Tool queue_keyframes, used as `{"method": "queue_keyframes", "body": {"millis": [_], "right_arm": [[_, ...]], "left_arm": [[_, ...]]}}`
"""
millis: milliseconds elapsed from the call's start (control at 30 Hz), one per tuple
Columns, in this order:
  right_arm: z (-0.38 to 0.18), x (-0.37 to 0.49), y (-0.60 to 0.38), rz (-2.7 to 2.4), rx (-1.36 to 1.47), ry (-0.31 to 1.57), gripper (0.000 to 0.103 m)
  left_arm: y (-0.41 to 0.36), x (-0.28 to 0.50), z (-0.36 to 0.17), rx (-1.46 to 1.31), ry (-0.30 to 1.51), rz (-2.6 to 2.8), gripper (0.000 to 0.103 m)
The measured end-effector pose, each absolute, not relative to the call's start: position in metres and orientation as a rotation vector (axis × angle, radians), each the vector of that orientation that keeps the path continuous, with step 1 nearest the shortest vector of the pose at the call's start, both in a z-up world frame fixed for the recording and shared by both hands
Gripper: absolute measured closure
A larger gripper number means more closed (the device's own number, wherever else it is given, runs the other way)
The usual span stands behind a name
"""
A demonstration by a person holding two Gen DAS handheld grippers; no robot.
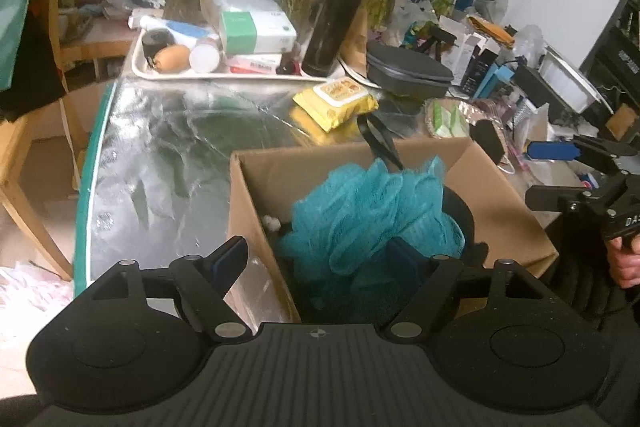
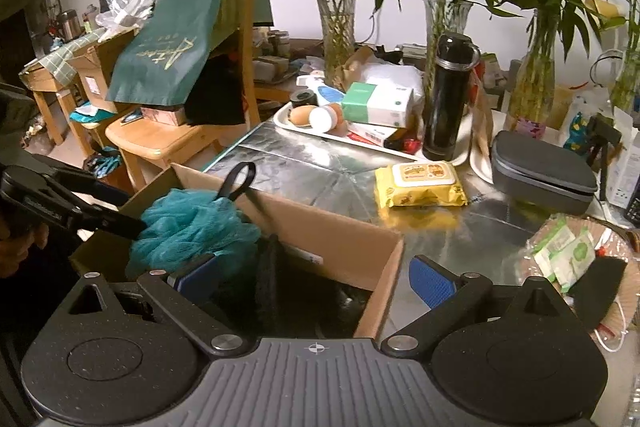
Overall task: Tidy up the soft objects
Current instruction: 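Open the right tool over the box to drop the teal loofah, then move the left tool from the box to the blue wipe packet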
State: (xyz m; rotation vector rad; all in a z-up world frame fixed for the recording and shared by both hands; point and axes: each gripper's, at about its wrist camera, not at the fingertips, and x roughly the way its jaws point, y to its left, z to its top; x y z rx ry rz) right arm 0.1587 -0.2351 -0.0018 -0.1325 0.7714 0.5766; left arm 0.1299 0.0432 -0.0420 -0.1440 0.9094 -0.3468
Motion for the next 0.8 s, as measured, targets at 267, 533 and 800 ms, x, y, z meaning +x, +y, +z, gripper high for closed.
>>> {"method": "queue_keyframes", "body": {"millis": [267,533,800], "right_arm": [[-0.01,0.182,-0.235,0.553,-0.13,0.769,0.0],[-0.021,0.211,-0.239,0.534,-0.093,0.756,0.0],[-0.026,0.238,-0.244,0.469,-0.08,0.8,0.0]], "left_arm": [[0.04,0.148,-0.03,-0.075,0.873,-0.327,0.027],[0.042,0.174,-0.029,-0.056,0.88,-0.251,0.027],[0.047,0.197,-0.027,-0.093,0.933,-0.21,0.026]]}}
